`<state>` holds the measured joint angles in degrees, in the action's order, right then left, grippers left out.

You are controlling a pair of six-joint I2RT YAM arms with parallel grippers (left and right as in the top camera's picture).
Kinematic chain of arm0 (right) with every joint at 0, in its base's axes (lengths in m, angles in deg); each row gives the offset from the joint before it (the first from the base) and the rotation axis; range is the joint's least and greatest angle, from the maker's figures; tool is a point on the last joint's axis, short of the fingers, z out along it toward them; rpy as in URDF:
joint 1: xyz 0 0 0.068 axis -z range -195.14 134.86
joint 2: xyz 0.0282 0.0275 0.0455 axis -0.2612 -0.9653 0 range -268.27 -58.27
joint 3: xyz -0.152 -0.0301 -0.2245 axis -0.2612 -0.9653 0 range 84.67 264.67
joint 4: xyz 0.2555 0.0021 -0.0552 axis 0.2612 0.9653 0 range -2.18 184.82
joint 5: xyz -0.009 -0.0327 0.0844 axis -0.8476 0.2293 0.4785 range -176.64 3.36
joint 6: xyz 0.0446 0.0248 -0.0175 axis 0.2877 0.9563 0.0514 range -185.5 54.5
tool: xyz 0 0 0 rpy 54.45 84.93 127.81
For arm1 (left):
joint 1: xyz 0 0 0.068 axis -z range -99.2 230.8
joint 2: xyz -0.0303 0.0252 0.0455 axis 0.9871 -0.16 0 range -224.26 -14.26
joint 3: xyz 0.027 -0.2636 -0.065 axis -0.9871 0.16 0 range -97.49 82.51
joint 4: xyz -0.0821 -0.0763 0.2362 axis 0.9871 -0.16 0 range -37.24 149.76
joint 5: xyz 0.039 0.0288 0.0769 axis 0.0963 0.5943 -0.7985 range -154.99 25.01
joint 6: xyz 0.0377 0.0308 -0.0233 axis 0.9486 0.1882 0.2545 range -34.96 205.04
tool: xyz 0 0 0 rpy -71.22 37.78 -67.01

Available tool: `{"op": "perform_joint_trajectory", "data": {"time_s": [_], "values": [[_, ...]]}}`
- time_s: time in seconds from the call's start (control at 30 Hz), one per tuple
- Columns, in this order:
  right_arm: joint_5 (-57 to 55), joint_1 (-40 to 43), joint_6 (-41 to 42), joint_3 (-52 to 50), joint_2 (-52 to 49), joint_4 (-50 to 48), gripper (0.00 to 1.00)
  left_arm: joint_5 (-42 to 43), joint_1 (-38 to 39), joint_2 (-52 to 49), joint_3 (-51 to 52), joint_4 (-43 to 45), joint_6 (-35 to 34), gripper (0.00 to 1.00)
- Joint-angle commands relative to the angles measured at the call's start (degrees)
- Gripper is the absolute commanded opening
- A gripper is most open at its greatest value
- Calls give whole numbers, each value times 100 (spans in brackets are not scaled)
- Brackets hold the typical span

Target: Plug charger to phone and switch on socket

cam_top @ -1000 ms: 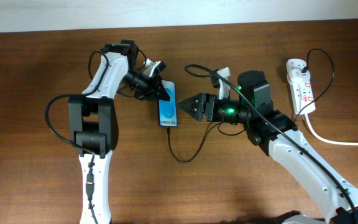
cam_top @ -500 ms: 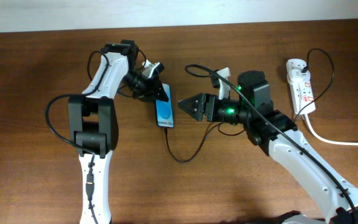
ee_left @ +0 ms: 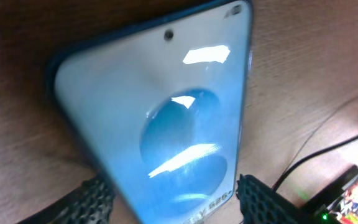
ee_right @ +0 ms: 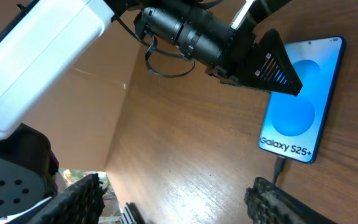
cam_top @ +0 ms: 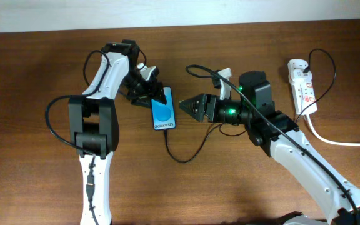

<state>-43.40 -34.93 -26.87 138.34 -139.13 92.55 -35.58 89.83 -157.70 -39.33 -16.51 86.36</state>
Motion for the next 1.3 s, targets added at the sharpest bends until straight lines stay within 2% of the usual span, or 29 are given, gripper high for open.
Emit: {"op": "perform_joint_trajectory", "data": {"time_s": [0.0,0.13,0.23,0.27,0.37,0.47,0.5,0.57,0.67,0.83,0.97,1.13,1.27], "values": [[-365,37,-92,61,-15,214,82,-1069,-15,-22,-2,20,-459,72],[-566,26,-678,63,20,671,84,-1270,-20,186,-828,-269,-498,73],[-817,33,-857,70,146,807,92,-1274,-20,566,-1674,-590,-496,73],[-835,35,-1045,109,203,898,100,-1276,-20,680,-1904,-660,-494,74],[-1853,37,-1545,688,409,2253,98,-1274,-39,1193,-2581,-782,-492,73],[-3176,212,-1746,1792,476,3921,98,-1274,-146,1716,-2898,-778,-494,73],[-3539,531,-1915,2413,476,4520,98,-1276,-205,1947,-2929,-750,-494,76],[-3838,1143,-2046,3187,476,5139,98,-1274,-284,2127,-2929,-702,-494,99],[-3899,2437,-2236,4159,476,5759,98,-1274,-348,2175,-2929,-750,-496,99],[-3803,4760,-2422,4492,400,5709,98,-1274,-348,2173,-2927,-763,-494,99],[-2968,6131,-2774,4492,-264,5193,99,-1274,-348,2173,-2927,-763,-496,99],[-2542,6446,-2970,4492,-1541,4959,98,-1274,-348,2173,-2927,-763,-496,99],[-2544,6443,-2916,4492,-2024,4922,98,-1274,-348,2173,-2927,-763,-496,99]]}}
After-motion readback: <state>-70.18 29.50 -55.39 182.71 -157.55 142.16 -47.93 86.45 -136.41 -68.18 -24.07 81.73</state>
